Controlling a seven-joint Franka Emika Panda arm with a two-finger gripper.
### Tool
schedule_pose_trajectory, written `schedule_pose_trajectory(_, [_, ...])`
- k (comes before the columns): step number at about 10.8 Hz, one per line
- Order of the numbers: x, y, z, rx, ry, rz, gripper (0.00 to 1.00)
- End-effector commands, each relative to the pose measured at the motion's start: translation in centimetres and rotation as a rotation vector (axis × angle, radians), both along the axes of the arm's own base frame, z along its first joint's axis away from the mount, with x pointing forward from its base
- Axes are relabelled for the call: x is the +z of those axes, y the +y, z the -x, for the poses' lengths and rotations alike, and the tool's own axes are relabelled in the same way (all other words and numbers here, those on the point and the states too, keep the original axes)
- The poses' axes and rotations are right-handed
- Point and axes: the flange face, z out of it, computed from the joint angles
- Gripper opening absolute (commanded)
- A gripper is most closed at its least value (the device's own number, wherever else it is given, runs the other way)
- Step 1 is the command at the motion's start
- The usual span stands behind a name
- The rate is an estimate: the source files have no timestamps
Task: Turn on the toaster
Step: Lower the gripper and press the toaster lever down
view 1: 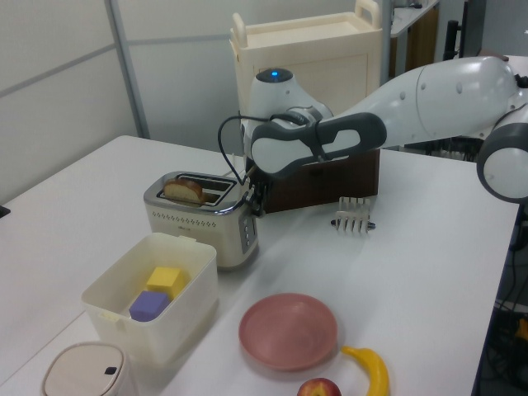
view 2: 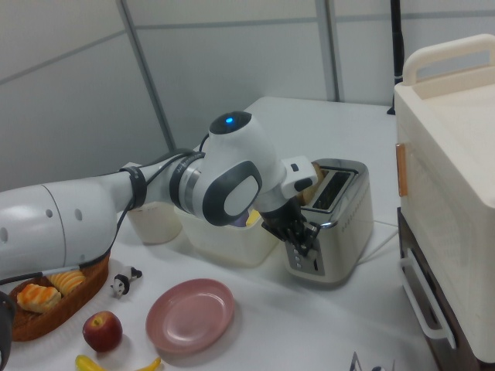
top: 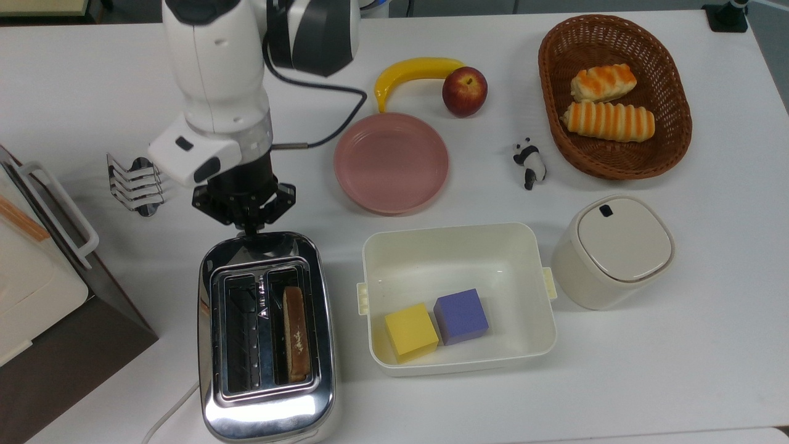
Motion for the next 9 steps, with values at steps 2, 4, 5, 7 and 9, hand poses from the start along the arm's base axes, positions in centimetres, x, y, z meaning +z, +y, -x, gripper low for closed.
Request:
schedule_pose_trajectory(2, [-4.0, -0.4, -0.6, 0.031, 0.031, 0.01, 0.0])
schedule_pose_trajectory(4, [-5.7, -0.3, -1.0, 0.034, 0.028, 0.02, 0.0])
schedule_pose_trajectory(5, [-6.8, -0.4, -1.1, 0.032, 0.039, 0.018, 0.0])
schedule_pose_trajectory(7, [-8.0, -0.5, -1.1, 0.031, 0.051, 0.019, 0.0])
schedule_pose_trajectory(9, [-7.8, -0.7, -1.1, 0.028, 0.049, 0.017, 0.0])
